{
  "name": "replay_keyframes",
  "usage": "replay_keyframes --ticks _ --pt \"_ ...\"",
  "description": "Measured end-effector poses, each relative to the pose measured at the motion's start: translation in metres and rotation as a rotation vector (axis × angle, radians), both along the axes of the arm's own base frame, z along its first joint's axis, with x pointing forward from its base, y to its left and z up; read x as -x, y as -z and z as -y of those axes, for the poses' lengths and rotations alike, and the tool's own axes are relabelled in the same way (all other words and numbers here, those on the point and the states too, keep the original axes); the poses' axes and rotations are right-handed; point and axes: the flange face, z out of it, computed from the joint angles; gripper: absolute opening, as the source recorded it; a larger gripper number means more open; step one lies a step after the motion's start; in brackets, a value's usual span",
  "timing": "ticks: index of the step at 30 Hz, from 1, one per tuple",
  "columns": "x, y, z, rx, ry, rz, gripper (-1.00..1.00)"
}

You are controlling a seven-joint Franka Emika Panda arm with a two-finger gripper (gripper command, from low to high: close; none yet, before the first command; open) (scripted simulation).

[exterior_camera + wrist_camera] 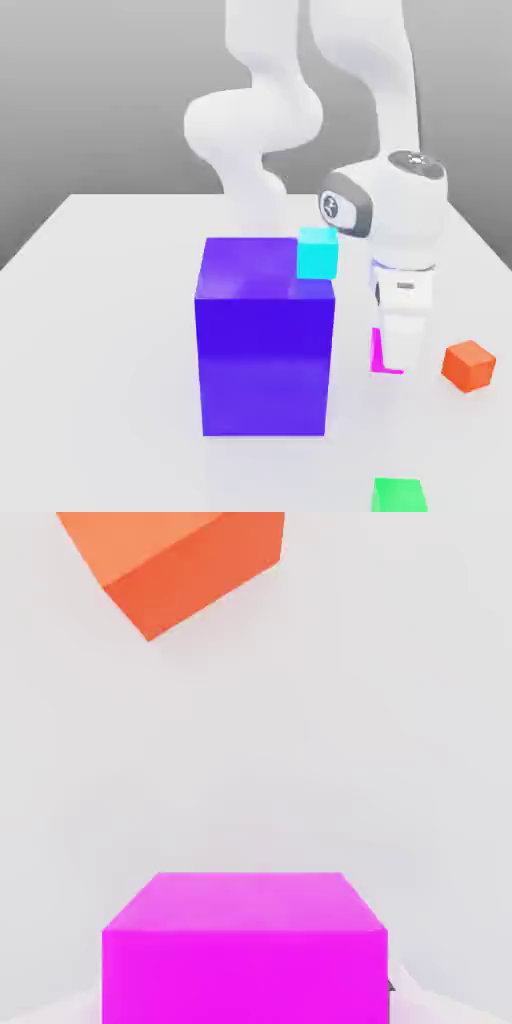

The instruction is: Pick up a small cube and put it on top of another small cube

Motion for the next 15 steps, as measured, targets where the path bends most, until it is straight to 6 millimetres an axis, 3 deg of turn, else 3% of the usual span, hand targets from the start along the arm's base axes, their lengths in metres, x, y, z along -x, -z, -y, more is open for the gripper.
replay_keyframes --ticks 4,6,15 --pt "-0.038 -0.014 -0.013 -0.002 0.059 -0.002 -1.00" --pt "-0.074 -0.019 0.001 -0.002 0.154 -0.003 -1.00" --pt "-0.193 -0.045 0.020 -0.003 0.381 -0.002 -1.00"
